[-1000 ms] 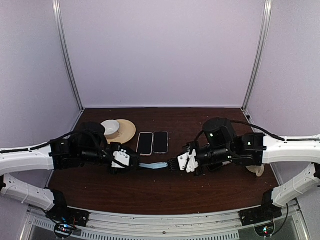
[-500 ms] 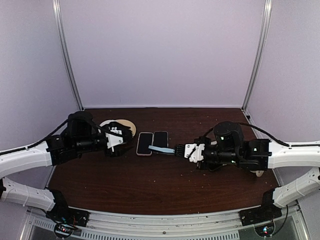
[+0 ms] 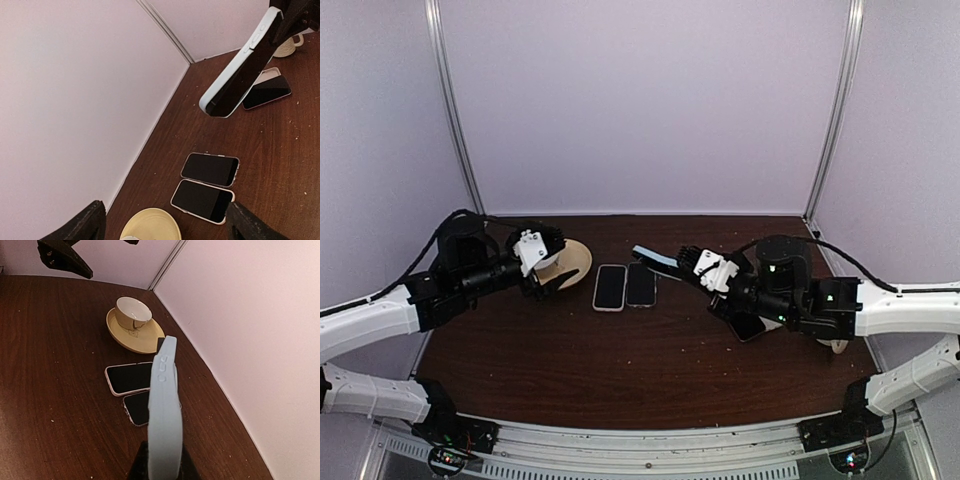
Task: Take the phone out of the phone case
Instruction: Remove the bottom left corner of the phone case.
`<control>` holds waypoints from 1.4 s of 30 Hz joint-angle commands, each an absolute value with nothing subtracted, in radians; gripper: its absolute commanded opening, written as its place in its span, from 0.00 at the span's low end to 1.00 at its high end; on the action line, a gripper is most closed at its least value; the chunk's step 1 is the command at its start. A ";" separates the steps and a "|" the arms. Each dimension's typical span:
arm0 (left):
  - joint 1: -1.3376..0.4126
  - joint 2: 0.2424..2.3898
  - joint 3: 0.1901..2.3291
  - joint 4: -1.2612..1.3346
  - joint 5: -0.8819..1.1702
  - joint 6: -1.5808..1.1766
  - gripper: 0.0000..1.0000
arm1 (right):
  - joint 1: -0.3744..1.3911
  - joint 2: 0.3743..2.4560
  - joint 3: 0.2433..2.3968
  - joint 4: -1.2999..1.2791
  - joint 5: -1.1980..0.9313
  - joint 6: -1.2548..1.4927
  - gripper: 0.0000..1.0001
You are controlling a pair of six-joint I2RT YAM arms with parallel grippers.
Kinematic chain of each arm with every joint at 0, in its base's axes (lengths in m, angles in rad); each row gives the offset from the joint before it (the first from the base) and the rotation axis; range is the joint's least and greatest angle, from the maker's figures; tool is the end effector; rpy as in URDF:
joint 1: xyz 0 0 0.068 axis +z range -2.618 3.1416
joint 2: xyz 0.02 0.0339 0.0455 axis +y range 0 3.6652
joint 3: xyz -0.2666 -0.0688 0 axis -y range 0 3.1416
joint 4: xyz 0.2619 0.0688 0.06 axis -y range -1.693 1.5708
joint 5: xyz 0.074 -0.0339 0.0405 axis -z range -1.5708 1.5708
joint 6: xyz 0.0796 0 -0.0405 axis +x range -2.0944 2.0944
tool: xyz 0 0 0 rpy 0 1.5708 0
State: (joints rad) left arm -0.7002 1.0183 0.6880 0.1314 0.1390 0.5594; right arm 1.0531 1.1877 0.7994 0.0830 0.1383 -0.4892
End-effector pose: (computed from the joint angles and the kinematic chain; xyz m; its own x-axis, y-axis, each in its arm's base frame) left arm 0.2201 -0.1999 0.2821 0.2657 0.4634 -0.8454 0.7091 0.5002 0.4970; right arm 0.1735 0.2824 0.2712 0.2426 -0.5146 -0.8224 -0.7722 0.4108 -0.4848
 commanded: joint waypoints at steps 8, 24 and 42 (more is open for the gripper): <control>-0.642 0.992 0.689 0.196 0.654 0.383 0.83 | 1.051 1.093 0.827 0.285 -0.076 -0.331 0.00; -0.643 1.051 0.726 0.215 1.006 0.288 0.59 | 1.052 1.092 0.771 0.506 -0.470 -0.229 0.00; -0.643 1.037 0.739 0.147 1.114 0.362 0.29 | 1.066 1.167 0.822 0.554 -0.556 -0.160 0.00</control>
State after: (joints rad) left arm -0.6468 1.0428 0.7055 0.1501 1.0737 0.3393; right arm 1.0592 1.1667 0.7681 0.4419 -0.5301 -0.1829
